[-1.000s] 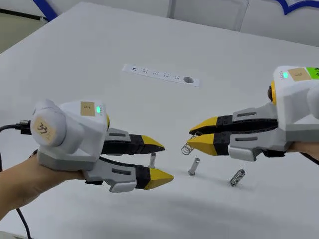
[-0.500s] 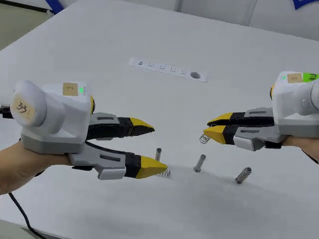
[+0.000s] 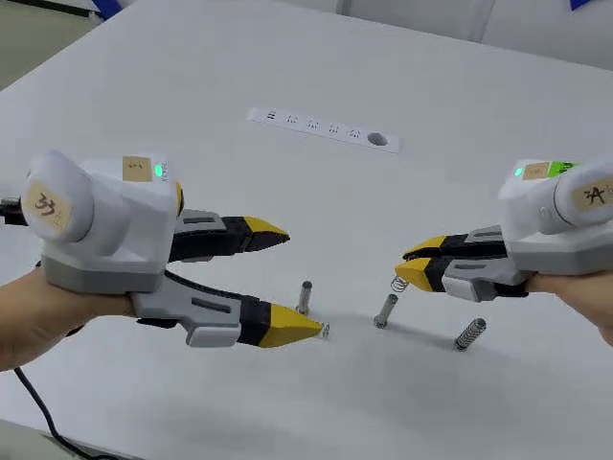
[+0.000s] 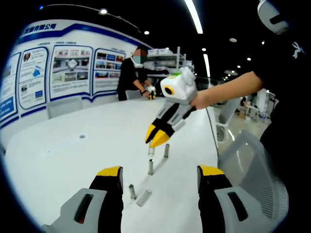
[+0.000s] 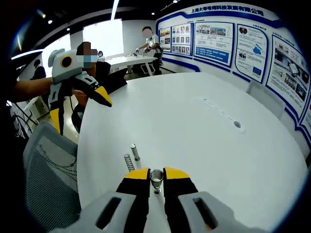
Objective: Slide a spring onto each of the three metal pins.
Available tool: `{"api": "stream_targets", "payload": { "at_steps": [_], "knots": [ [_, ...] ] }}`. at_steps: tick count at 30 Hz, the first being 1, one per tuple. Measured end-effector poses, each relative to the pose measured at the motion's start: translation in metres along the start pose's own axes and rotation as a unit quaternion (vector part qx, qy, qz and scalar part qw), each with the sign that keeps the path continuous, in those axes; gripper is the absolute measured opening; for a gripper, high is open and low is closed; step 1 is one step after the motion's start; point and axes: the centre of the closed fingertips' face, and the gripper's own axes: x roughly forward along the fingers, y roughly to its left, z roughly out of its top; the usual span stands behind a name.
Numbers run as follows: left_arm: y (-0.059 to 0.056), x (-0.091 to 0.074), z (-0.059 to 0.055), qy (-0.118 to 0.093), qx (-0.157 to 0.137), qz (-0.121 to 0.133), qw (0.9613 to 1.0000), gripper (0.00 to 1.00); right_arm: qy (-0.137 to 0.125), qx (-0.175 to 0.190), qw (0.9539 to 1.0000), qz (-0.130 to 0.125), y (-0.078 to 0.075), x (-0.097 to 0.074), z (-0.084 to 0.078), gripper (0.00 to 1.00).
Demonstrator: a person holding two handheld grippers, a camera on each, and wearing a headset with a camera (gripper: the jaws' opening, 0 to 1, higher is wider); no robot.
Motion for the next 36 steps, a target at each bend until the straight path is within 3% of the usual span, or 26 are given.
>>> {"api": "stream_targets", "payload": {
  "at_steps": [6,10,16,21,28,36],
  "knots": [
    [-0.002,0.004,-0.005,0.009,-0.001,0.002,1.0,0.66,0.002,0.01,0.9999,-0.005,-0.003,0.002,-0.005,0.11],
    [0.003,0.004,-0.005,0.007,-0.006,0.016,0.9998,0.78,0.004,0.019,0.9998,-0.006,-0.006,0.005,-0.008,0.11],
    [0.007,0.001,-0.002,0.003,-0.009,0.021,0.9997,0.78,0.016,0.021,0.9997,-0.003,-0.004,0.01,-0.014,0.11],
    [0.007,-0.002,0.009,-0.021,-0.02,0.021,0.9993,0.77,0.023,0.012,0.9997,-0.004,-0.003,0.016,-0.021,0.11],
    [0.008,-0.004,0.007,-0.015,-0.019,0.026,0.9994,0.77,0.03,0.002,0.9995,-0.008,-0.003,0.028,-0.029,0.11],
    [0.009,-0.005,0.012,-0.024,-0.024,0.028,0.999,0.76,0.044,0.001,0.999,-0.009,-0.005,0.039,-0.042,0.11]
  ]
}}
